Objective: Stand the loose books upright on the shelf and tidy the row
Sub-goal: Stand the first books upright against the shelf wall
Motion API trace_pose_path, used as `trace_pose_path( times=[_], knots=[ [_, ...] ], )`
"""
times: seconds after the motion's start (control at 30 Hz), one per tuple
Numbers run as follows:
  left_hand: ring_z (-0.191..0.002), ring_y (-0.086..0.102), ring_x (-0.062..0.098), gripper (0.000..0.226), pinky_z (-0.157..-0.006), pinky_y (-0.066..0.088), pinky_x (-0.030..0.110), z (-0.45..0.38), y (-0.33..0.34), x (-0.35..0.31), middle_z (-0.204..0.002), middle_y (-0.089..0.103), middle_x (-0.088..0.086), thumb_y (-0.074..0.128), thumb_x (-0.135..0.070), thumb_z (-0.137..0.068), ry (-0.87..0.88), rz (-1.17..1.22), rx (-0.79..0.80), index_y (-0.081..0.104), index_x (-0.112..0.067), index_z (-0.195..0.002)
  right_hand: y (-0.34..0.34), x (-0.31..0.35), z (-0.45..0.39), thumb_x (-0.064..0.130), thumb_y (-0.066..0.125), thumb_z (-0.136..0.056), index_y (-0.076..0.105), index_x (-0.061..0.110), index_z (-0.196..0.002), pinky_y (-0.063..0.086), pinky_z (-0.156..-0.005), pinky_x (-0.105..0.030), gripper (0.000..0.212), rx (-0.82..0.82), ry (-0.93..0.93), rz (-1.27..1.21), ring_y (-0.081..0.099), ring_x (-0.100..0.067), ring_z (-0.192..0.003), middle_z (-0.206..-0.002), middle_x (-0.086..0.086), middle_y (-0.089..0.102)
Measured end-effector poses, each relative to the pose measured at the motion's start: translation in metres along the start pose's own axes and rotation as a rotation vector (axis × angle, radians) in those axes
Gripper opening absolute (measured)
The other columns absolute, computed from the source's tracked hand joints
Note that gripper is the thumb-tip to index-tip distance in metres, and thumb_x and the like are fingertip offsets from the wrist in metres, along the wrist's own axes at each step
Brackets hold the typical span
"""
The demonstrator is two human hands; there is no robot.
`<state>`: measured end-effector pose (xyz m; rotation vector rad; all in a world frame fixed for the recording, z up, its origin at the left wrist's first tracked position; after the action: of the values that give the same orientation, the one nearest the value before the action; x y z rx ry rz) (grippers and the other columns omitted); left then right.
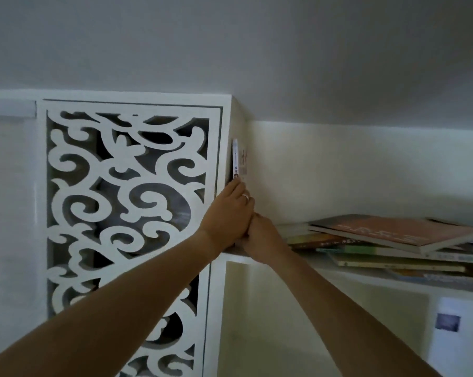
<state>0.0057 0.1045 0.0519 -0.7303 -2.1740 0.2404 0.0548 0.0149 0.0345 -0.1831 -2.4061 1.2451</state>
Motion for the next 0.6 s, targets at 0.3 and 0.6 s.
trace_pose_path(
  times=[0.3, 0.6],
  knots=[
    [-0.129, 0.054, 0.024, 0.06, -0.112, 0.043, 0.044, -0.064, -0.008, -0.077, -0.141, 0.056, 0.006, 0.045, -0.047, -0.088, -0.128, 1.319, 0.162, 0.051, -0.022, -0.142, -0.09, -0.056, 0.039, 0.007, 0.059, -0.094, 0.061, 0.007, -0.12, 0.043, -0.086, -0.032, 0.026, -0.024, 0.11, 0.601, 0.054, -0.027, -0.109, -0.122, -0.014, 0.055],
    [-0.113, 0.056, 0.023, 0.049, -0.094, 0.046, 0.041, -0.097, -0.042, -0.139, -0.125, 0.059, 0.002, 0.053, -0.045, -0.095, 0.181, 1.166, 0.016, 0.051, -0.027, -0.141, -0.137, -0.094, 0.092, 0.029, 0.057, -0.094, 0.053, 0.022, -0.134, 0.037, -0.105, -0.053, 0.041, -0.006, 0.39, 0.962, 0.054, -0.03, -0.118, -0.124, -0.006, 0.059]
  ],
)
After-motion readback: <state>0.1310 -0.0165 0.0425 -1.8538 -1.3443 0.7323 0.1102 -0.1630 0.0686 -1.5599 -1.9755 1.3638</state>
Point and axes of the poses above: each hand's wrist, its own z-axis away from the middle knuckle, its own y-axis out of the palm, x = y × z, the point moved 2 cm from there along -z, towards the middle knuckle
